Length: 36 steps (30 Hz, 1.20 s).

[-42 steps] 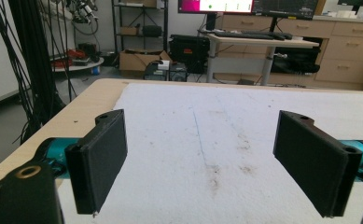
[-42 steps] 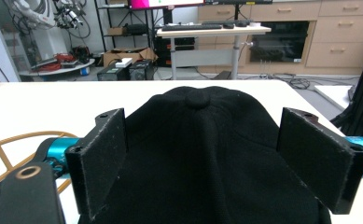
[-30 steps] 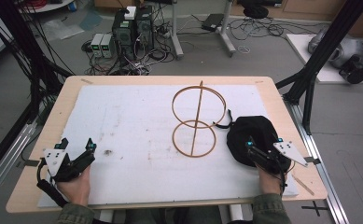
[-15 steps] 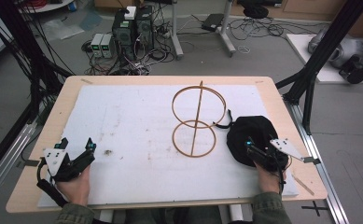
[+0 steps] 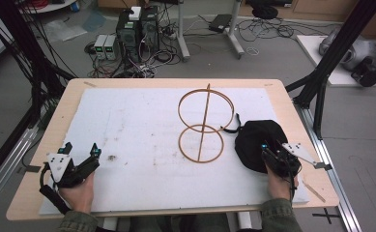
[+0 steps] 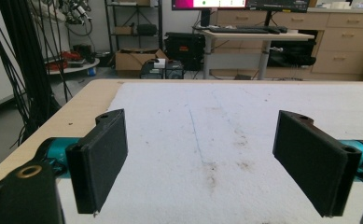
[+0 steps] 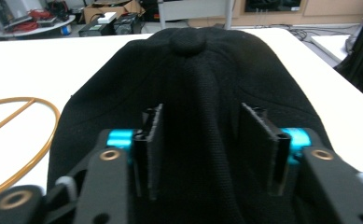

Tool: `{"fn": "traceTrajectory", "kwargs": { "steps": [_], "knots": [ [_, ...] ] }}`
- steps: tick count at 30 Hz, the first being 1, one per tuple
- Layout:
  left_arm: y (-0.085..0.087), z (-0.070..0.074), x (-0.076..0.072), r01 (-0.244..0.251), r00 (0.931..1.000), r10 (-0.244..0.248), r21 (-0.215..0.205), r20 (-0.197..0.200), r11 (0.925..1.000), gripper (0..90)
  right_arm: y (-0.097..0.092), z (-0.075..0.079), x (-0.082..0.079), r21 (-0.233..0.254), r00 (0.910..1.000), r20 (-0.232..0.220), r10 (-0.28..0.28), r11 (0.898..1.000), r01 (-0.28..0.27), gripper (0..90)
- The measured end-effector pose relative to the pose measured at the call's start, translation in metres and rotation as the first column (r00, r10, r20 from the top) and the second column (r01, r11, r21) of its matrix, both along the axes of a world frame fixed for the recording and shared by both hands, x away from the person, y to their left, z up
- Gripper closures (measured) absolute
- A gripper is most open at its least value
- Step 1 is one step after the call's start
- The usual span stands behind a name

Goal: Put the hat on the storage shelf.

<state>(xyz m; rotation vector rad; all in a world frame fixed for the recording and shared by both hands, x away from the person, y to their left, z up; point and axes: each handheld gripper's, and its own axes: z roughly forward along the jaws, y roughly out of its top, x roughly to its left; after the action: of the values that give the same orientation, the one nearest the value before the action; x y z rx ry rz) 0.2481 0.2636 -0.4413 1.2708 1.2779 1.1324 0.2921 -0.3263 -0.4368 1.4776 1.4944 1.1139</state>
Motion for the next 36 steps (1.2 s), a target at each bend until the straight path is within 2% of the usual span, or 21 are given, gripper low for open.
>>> {"fn": "traceTrajectory", "kwargs": {
  "steps": [3,4,5,6,7,11,15,20,24,32,36],
  "knots": [
    [0.000,0.000,0.000,0.002,1.0000,-0.002,0.001,0.001,1.0000,18.2,0.001,0.002,-0.001,-0.009,0.9999,0.001,-0.013,1.000,0.013,67.8],
    [0.000,0.000,0.000,0.002,1.0000,-0.002,0.001,0.001,1.0000,18.2,0.003,0.004,-0.002,-0.025,0.9998,0.009,-0.019,0.999,0.020,72.8],
    [0.000,0.000,0.000,0.003,1.0000,-0.003,0.003,-0.001,1.0000,18.3,0.003,0.006,-0.003,-0.026,0.9999,0.005,-0.016,1.000,0.016,81.5],
    [0.000,0.000,0.000,0.004,1.0000,-0.004,0.001,0.001,1.0000,18.3,0.003,0.006,-0.003,-0.026,0.9999,0.005,-0.016,1.000,0.016,81.5],
    [0.000,0.000,0.000,0.006,1.0000,-0.006,-0.001,0.002,1.0000,18.2,0.003,0.009,-0.005,-0.015,0.9999,0.017,-0.001,1.000,0.001,86.4],
    [0.000,0.000,0.000,0.006,1.0000,-0.006,0.004,0.000,1.0000,18.3,0.004,0.012,-0.007,-0.010,0.9995,0.032,0.003,1.000,-0.003,86.6],
    [0.001,0.000,0.000,0.008,1.0000,-0.008,0.006,0.002,0.9999,18.3,0.002,0.012,-0.008,0.007,0.9994,0.034,0.009,1.000,-0.009,86.6],
    [0.000,0.000,0.000,0.006,1.0000,-0.006,0.001,0.003,1.0000,18.3,0.001,0.012,-0.008,0.005,0.9995,0.031,0.009,1.000,-0.009,86.5],
    [0.001,0.000,0.000,0.005,1.0000,-0.005,0.002,0.004,1.0000,18.3,0.001,0.015,-0.009,0.022,0.9990,0.043,0.014,1.000,-0.015,86.5],
    [0.001,0.000,0.001,0.002,1.0000,-0.002,0.002,0.007,1.0000,18.3,0.003,0.028,-0.015,0.041,0.9946,0.102,0.022,0.999,-0.026,86.5],
    [0.001,-0.001,0.001,0.000,1.0000,0.000,0.001,0.008,1.0000,18.4,0.006,0.039,-0.019,0.015,0.9890,0.145,0.028,0.999,-0.030,86.5]
  ]
}}
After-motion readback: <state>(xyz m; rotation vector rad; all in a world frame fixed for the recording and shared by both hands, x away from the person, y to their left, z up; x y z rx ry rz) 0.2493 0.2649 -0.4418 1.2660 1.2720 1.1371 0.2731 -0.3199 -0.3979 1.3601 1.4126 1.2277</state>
